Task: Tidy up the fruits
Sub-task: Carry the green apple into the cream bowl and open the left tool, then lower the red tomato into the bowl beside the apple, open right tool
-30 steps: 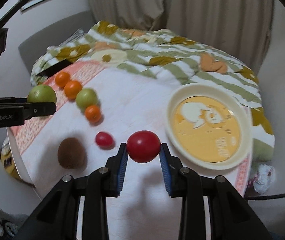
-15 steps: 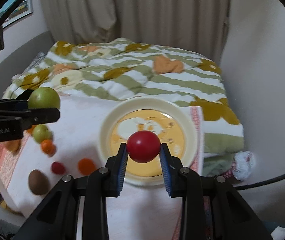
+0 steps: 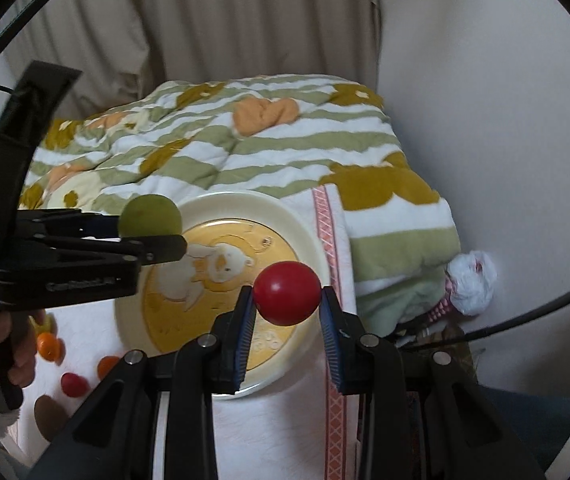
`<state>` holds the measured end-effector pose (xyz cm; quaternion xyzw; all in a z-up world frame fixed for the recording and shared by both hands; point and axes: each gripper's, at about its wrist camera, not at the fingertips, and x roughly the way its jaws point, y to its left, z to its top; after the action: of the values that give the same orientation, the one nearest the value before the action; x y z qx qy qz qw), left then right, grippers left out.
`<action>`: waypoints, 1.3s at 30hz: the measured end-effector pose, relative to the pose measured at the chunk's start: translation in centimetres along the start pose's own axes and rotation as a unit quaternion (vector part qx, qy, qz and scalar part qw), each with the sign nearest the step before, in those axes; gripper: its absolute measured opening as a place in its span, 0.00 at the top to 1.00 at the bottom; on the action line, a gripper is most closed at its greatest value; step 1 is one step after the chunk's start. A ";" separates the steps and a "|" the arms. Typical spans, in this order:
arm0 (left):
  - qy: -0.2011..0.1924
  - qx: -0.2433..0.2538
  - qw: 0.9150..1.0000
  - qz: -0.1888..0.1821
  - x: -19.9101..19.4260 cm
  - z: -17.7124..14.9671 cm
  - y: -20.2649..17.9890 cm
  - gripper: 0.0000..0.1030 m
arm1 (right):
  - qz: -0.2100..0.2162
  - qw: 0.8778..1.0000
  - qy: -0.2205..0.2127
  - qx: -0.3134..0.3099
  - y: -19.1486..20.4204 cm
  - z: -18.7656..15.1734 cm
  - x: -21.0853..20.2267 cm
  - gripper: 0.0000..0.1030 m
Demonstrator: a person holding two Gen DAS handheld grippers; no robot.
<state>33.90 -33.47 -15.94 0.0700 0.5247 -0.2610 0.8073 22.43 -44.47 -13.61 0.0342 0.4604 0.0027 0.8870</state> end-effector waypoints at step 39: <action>-0.019 -0.077 0.996 0.039 -6.5 -4.5 4.2 0.00 | 0.049 0.998 0.029 -0.038 1.0 1.8 5.4 0.71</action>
<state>30.31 -25.90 -12.86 0.0227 0.5250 -0.1892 0.8295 27.01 -43.39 -16.93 0.0227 0.4833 0.0642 0.8728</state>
